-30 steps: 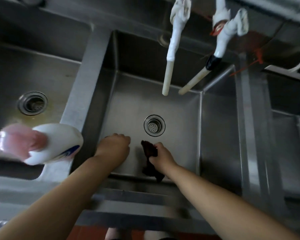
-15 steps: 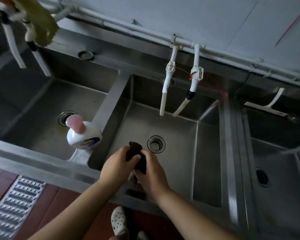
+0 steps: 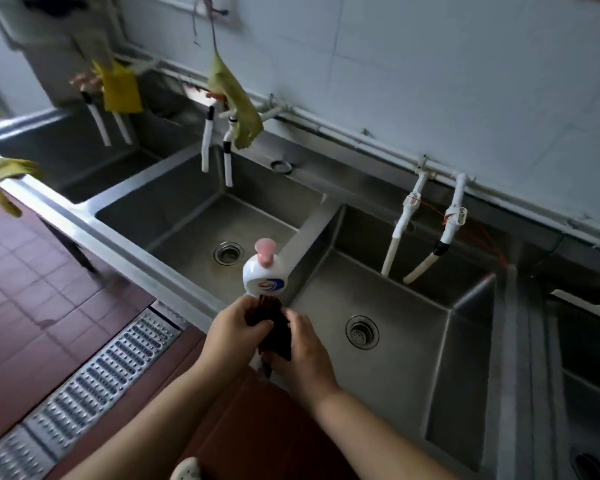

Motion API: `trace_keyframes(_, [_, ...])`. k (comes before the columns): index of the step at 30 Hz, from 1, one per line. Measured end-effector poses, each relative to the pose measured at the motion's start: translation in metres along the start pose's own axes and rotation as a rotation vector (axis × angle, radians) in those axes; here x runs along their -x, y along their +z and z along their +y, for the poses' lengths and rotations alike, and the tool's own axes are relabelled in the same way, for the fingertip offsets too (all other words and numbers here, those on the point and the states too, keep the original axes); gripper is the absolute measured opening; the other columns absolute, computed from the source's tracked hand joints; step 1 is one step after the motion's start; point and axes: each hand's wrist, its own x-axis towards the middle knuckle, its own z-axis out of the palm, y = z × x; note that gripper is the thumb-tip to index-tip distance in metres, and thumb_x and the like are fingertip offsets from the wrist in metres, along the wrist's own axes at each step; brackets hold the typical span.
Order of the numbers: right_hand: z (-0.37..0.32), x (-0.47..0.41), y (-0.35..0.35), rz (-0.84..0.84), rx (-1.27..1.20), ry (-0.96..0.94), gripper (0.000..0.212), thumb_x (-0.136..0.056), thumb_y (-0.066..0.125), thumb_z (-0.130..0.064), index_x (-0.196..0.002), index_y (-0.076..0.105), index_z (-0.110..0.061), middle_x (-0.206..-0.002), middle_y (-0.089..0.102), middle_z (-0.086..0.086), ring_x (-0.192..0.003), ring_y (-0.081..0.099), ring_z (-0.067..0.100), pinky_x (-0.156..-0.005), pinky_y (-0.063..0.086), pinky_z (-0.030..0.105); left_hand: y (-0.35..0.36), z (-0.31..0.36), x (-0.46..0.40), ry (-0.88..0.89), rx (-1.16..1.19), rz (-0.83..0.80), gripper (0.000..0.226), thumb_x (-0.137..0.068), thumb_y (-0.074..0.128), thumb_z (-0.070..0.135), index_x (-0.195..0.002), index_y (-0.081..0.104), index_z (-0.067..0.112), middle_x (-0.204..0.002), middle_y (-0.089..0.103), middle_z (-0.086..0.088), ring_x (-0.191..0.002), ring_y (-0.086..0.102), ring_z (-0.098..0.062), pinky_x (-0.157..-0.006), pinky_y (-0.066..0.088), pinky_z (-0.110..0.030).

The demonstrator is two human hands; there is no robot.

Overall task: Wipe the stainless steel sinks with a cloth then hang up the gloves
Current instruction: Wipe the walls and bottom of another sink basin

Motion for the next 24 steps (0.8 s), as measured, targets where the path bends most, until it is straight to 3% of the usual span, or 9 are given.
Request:
trace_keyframes(2, [-0.016, -0.01, 0.013, -0.03, -0.045, -0.004, 0.065, -0.077, 0.067, -0.04, -0.135, 0.038, -0.032, -0.121, 0.048, -0.014, -0.111, 0.052, 0.005, -0.083, 0.042, 0.02, -0.023, -0.008, -0.003, -0.02, 0.029, 0.03, 0.02, -0.074, 0.069, 0.007, -0.081, 0.061, 0.024, -0.073, 0.066, 0.006, -0.07, 0.063, -0.011, -0.064, 0.053, -0.03])
trace_keyframes(5, [-0.038, -0.032, 0.041, -0.059, -0.057, 0.002, 0.073, -0.074, 0.071, -0.044, -0.137, 0.035, -0.032, -0.129, 0.049, -0.014, -0.114, 0.052, 0.005, -0.09, 0.045, 0.025, -0.061, -0.028, -0.015, -0.005, 0.04, 0.069, 0.021, -0.073, 0.069, 0.006, -0.082, 0.06, 0.022, -0.07, 0.064, 0.008, -0.064, 0.06, -0.006, -0.058, 0.047, -0.019])
trace_keyframes(7, [-0.053, -0.051, 0.064, -0.065, -0.044, -0.001, 0.079, -0.074, 0.072, -0.044, -0.14, 0.032, -0.029, -0.132, 0.045, -0.015, -0.117, 0.049, 0.003, -0.092, 0.042, 0.022, -0.09, -0.044, -0.029, 0.034, 0.014, 0.067, 0.022, -0.072, 0.069, 0.003, -0.083, 0.06, 0.019, -0.069, 0.061, 0.01, -0.066, 0.056, -0.007, -0.059, 0.041, -0.011])
trace_keyframes(10, [-0.081, -0.082, 0.106, -0.057, -0.042, -0.033, 0.083, -0.077, 0.073, -0.037, -0.145, 0.028, -0.024, -0.13, 0.039, -0.016, -0.12, 0.041, -0.001, -0.098, 0.036, 0.017, -0.14, -0.073, -0.053, 0.063, 0.031, 0.002, 0.025, -0.073, 0.066, -0.001, -0.08, 0.058, 0.021, -0.072, 0.062, 0.007, -0.068, 0.058, -0.008, -0.061, 0.045, -0.018])
trace_keyframes(13, [-0.113, -0.118, 0.151, -0.052, -0.048, -0.076, 0.069, -0.076, 0.074, -0.027, -0.137, 0.043, -0.017, -0.128, 0.045, -0.008, -0.121, 0.041, 0.008, -0.102, 0.031, 0.014, -0.195, -0.104, -0.079, 0.073, 0.048, -0.022, 0.028, -0.073, 0.065, -0.004, -0.078, 0.058, 0.023, -0.073, 0.064, 0.003, -0.069, 0.06, -0.008, -0.066, 0.051, -0.031])
trace_keyframes(16, [-0.14, -0.153, 0.192, -0.055, 0.023, -0.1, 0.042, -0.073, 0.074, -0.02, -0.113, 0.061, -0.014, -0.108, 0.053, -0.01, -0.108, 0.046, 0.016, -0.087, 0.027, 0.003, -0.244, -0.132, -0.109, 0.069, 0.079, -0.031, 0.036, -0.073, 0.064, -0.005, -0.077, 0.057, 0.03, -0.07, 0.066, 0.01, -0.069, 0.062, -0.003, -0.065, 0.052, -0.032])
trace_keyframes(20, [-0.158, -0.184, 0.229, -0.092, -0.069, 0.079, 0.017, -0.074, 0.075, -0.017, -0.087, 0.064, -0.016, -0.093, 0.062, -0.004, -0.095, 0.053, 0.014, -0.082, 0.041, 0.022, -0.285, -0.158, -0.146, 0.071, 0.054, -0.052, 0.042, -0.072, 0.063, -0.007, -0.074, 0.054, 0.034, -0.065, 0.061, 0.01, -0.063, 0.056, 0.002, -0.063, 0.046, -0.028])
trace_keyframes(24, [-0.163, -0.208, 0.244, -0.058, -0.271, 0.286, 0.02, -0.076, 0.076, -0.011, -0.078, 0.058, -0.02, -0.078, 0.064, 0.001, -0.077, 0.059, 0.017, -0.076, 0.05, 0.038, -0.299, -0.169, -0.184, 0.103, 0.044, -0.094, 0.038, -0.073, 0.065, -0.003, -0.072, 0.052, 0.033, -0.063, 0.058, 0.01, -0.059, 0.052, 0.001, -0.057, 0.042, -0.021])
